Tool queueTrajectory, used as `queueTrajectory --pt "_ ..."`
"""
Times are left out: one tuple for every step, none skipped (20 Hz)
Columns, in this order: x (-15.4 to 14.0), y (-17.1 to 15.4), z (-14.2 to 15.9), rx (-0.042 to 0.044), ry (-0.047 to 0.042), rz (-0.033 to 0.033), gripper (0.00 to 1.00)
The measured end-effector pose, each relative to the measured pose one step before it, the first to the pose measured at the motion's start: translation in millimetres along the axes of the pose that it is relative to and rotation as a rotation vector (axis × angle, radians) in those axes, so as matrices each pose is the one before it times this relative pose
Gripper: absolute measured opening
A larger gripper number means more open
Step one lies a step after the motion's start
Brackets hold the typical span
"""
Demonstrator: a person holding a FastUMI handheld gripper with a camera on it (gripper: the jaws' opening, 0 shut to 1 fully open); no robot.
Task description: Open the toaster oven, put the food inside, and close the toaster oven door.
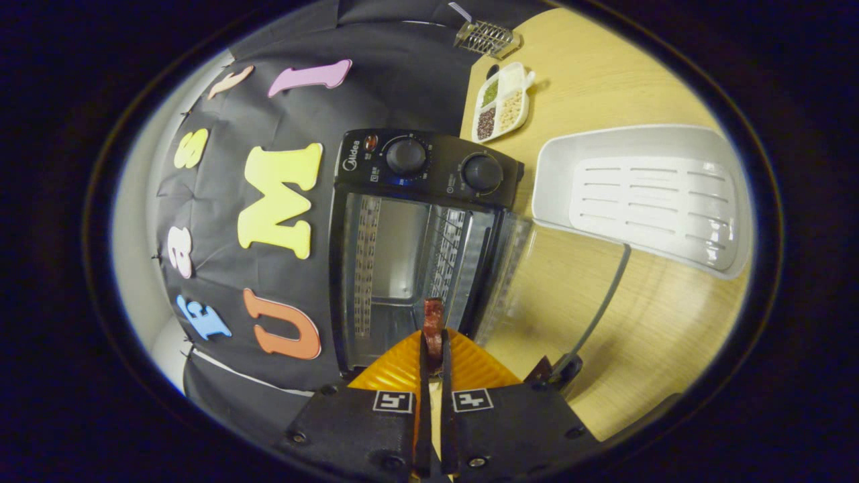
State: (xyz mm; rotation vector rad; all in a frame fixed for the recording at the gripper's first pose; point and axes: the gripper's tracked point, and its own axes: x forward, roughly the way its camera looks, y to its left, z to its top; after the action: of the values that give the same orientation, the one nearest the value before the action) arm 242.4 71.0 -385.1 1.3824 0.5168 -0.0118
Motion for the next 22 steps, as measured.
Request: queueTrajectory --pt "-1.5 9.29 -2.27 -0.02146 -0.00061 0.01521 0.08" --pt "-0.63 8.9 -1.62 -0.01346 -0.00365 0.00824 0.08" --pt "1.21 8.11 -1.02 -0.01026 -0.0017 0.00298 0.08" --pt "1.93 8.73 -0.18 -0.01039 -0.00147 0.00099 0.08" --pt "3.71 10.05 -0.24 -0.01011 0.00207 0.00698 0.08" --pt "4.79 9.73 1.22 -0.01001 -0.00223 0.00678 0.08" --pt "9.94 9.62 1.92 -0.02869 -0.00497 0.00344 0.08" --pt "7.78 4.54 -2.4 -0.0446 0.02143 -0.00429 0.08" --pt "7.79 0.32 -3.0 -0.01543 0.01218 -0.02194 0.08" --pt "4.53 2.62 -1.39 0.00708 0.01698 -0.0094 0.08" --pt "1.84 2.86 -1.74 -0.00437 0.00793 -0.00898 0.08" --pt "-0.36 -2.3 -1.62 -0.0254 0.0031 -0.02934 0.09" --pt "0.57 -0.22 -0.97 -0.0168 0.0086 -0.01198 0.08" --pt "0.88 1.19 -0.37 0.00767 0.0036 -0.0084 0.08" --pt "-1.83 4.34 -1.45 0.00318 0.00486 -0.00706 0.08" --pt "-1.23 -0.18 0.93 -0.02074 0.00069 -0.0203 0.08" --pt "-2.4 -1.71 0.53 -0.02847 -0.00232 -0.02912 0.08" --pt "-0.19 1.03 0.75 -0.02072 0.00068 -0.02564 0.08" --pt "1.66 0.29 0.53 -0.0137 0.00606 -0.02444 0.09" --pt "0.51 -0.02 0.29 -0.00146 0.00464 -0.02126 0.09" --pt "1.32 -0.29 1.05 0.00695 0.00947 -0.02973 0.08" --pt "1.91 1.7 0.9 -0.00814 0.01286 -0.02568 0.09"
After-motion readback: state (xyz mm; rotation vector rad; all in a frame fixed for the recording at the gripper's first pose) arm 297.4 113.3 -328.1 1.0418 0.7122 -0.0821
